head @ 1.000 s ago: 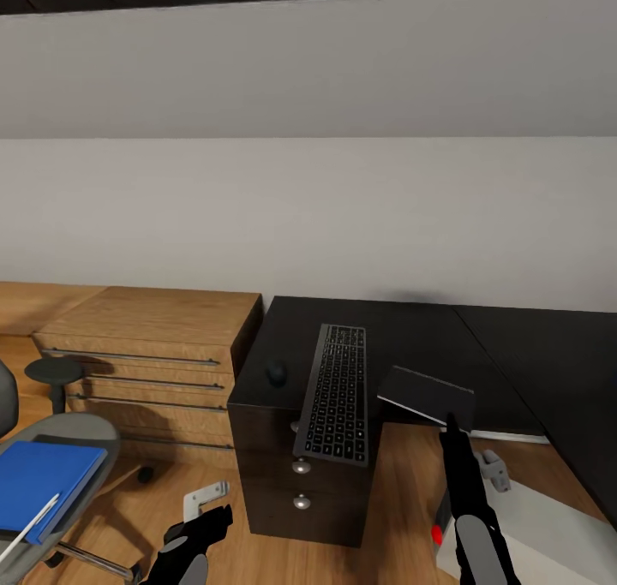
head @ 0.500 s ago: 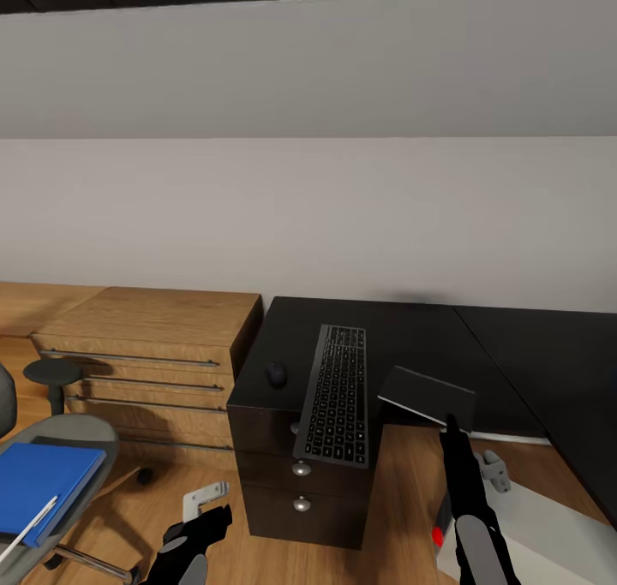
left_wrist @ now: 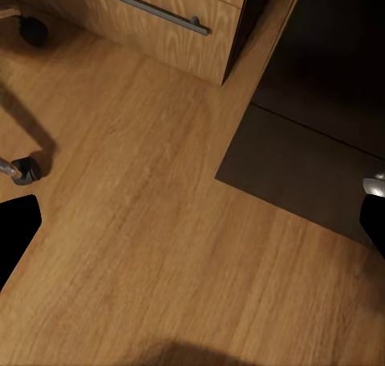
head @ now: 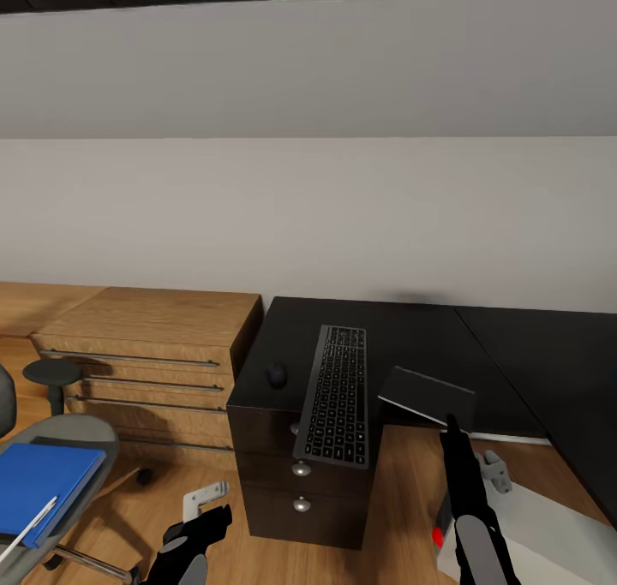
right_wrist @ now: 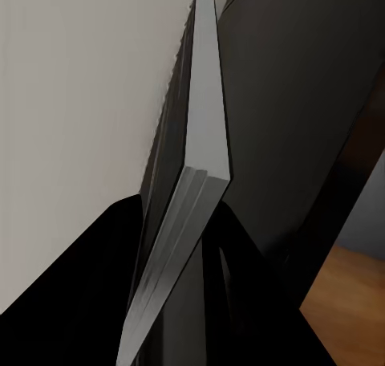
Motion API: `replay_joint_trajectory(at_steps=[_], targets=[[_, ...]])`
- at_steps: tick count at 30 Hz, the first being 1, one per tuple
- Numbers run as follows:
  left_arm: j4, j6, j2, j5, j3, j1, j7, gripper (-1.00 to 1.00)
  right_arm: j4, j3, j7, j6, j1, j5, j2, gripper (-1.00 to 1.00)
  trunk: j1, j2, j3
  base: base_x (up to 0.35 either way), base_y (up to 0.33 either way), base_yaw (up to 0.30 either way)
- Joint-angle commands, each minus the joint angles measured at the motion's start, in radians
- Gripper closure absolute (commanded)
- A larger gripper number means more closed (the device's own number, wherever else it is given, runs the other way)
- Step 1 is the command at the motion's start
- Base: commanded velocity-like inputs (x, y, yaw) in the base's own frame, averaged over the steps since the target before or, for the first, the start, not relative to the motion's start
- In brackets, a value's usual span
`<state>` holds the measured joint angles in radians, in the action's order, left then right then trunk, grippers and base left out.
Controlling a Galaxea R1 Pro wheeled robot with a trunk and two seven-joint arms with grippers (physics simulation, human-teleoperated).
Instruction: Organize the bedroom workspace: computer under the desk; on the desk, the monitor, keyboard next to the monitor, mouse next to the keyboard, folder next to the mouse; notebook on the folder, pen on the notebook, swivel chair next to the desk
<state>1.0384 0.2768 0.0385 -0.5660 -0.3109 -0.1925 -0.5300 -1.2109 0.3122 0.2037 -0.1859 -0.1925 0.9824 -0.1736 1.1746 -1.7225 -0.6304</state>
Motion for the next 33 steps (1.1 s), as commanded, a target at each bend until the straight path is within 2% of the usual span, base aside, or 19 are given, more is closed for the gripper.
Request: replay_joint_trajectory(at_steps=[1,26,27,33], targets=[[0.002,0.002,0.001,-0.006,-0.004,-0.001,-0.008,-1.0,0.001,0.002,0.008,0.0,-0.001,0.01,-0.001,1.0,0.0,-0.001,-0.001,0.0,0.0,0.0],[0.002,0.001,0.001,-0.006,-0.005,-0.001,-0.008,-1.0,-0.001,0.001,0.008,0.0,-0.001,0.008,-0.001,1.0,0.0,-0.001,-0.001,0.0,0.0,0.0],[0.002,0.001,0.001,-0.006,-0.005,-0.001,-0.008,-1.0,-0.001,0.001,0.008,0.0,-0.001,0.007,-0.001,-1.0,0.0,-0.001,-0.001,0.0,0.0,0.0],[0.002,0.001,0.001,-0.006,-0.005,-0.001,-0.008,-1.0,-0.001,0.001,0.007,0.0,-0.001,0.006,-0.001,-1.0,0.0,-0.001,-0.001,0.0,0.0,0.0]])
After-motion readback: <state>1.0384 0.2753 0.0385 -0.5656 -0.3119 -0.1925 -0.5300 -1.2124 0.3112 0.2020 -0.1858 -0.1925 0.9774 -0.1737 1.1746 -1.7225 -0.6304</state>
